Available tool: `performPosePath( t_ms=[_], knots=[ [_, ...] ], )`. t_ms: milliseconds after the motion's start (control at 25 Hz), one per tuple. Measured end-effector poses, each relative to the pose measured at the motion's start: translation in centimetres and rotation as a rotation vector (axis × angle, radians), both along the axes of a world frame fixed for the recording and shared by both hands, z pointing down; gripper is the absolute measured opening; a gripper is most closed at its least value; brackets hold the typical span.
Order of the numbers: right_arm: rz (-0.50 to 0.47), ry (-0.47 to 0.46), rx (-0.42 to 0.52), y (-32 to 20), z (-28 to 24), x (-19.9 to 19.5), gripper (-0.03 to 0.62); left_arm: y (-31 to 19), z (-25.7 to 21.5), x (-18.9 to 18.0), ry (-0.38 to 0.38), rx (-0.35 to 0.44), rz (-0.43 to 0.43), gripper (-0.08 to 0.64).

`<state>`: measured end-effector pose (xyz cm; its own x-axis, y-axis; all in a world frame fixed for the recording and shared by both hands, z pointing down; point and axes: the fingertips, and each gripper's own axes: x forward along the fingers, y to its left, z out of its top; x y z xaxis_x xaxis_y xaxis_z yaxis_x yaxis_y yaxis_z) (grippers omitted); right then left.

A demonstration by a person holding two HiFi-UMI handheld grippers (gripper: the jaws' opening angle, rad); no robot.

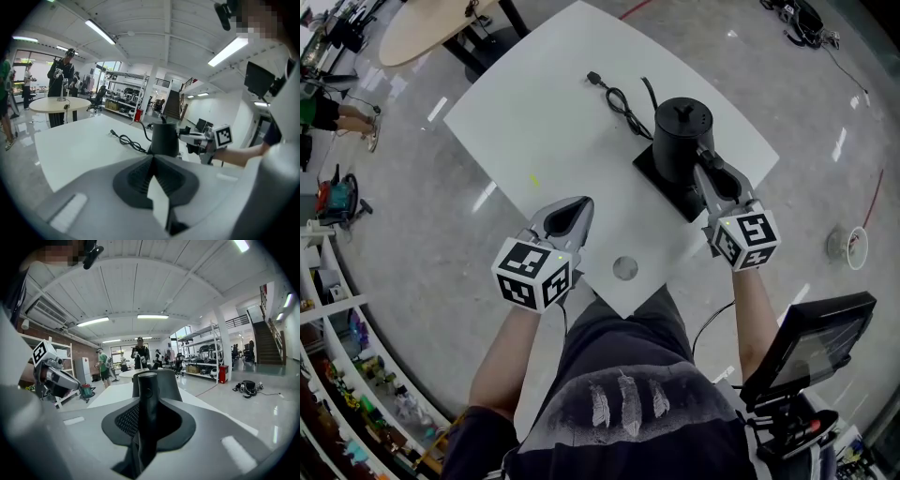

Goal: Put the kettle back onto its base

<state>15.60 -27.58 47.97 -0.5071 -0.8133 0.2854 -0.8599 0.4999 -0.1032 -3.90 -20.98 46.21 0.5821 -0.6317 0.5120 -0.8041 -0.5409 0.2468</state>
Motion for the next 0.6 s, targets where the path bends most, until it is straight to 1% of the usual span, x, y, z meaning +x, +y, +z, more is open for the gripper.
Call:
performPosePath(
  t_ms=[280,440,600],
  knots=[
    [0.017,0.02,0.002,0.7,1.7,0.8,0.063,0.3,1.0,0.5,0.002,-0.005,0.013,0.002],
    [0.003,0.06,0.02,0.9,2.5,0.7,0.063,0.1,0.8,0.5,0.001,-0.002,0.015,0.002],
    [0.022,0.07,-0.008,1.1,3.8,1.3,0.059,-0.2,0.3,0.0,0.0,0.003,0.008,0.002]
  ],
)
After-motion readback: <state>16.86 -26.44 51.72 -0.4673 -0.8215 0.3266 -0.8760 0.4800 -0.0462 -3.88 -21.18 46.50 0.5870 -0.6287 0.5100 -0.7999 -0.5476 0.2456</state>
